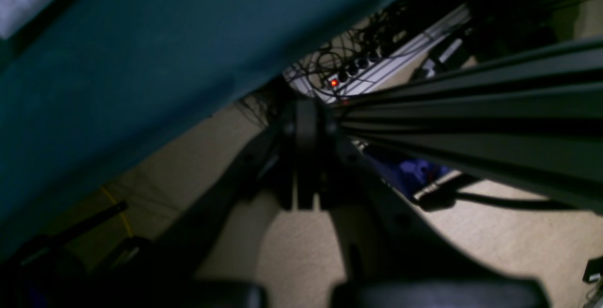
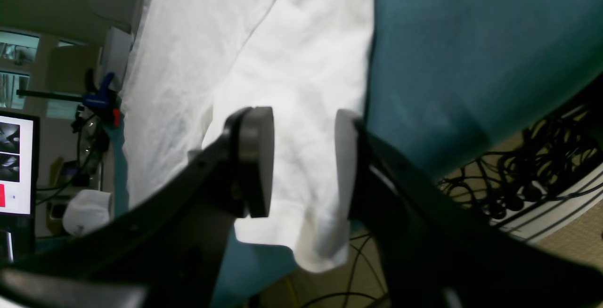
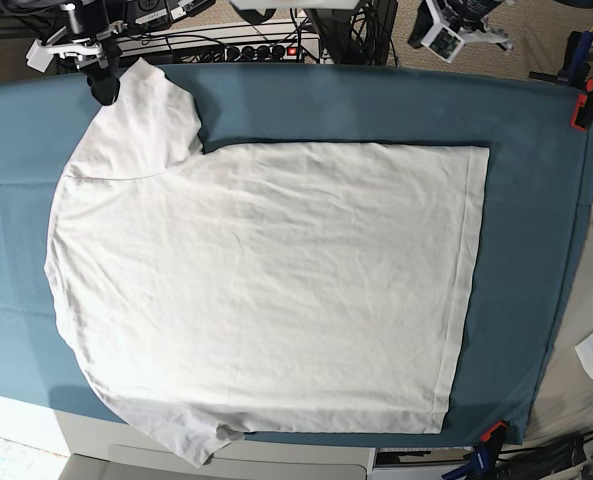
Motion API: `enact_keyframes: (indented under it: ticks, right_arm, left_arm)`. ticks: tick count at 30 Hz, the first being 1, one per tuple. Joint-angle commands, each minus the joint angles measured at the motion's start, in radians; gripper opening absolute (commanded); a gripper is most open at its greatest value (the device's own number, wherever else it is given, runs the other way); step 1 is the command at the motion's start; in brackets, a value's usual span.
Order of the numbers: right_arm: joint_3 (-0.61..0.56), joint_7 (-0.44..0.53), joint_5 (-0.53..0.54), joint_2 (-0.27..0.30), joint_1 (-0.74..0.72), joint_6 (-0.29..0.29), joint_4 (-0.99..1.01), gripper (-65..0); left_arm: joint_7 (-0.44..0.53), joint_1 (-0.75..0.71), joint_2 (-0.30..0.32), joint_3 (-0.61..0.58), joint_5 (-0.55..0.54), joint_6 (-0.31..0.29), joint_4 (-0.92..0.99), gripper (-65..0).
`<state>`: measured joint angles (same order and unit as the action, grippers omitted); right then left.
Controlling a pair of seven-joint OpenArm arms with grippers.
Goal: Fold the T-shirt properly
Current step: 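Grasp the shoulder edge of the white T-shirt with the right gripper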
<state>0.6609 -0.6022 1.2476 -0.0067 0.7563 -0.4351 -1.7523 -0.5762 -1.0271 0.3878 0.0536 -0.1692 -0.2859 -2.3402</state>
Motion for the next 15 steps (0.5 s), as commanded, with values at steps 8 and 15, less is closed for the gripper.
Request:
enact_keyframes:
  ticks: [8, 15]
  right_arm:
    - [0.03, 0.037, -0.151, -0.018, -0.06, 0.037, -0.014, -42.8]
    - [0.033, 0.043, -0.22, -0.019, -0.084, 0.118, -0.013, -42.8]
  left_arm:
    - [0.014, -0.001, 0.014, 0.001, -0.006, -0.004, -0.016, -65.0]
    - [0.015, 0.0, 0.014, 0.001, -0.006, -0.004, -0.016, -55.9]
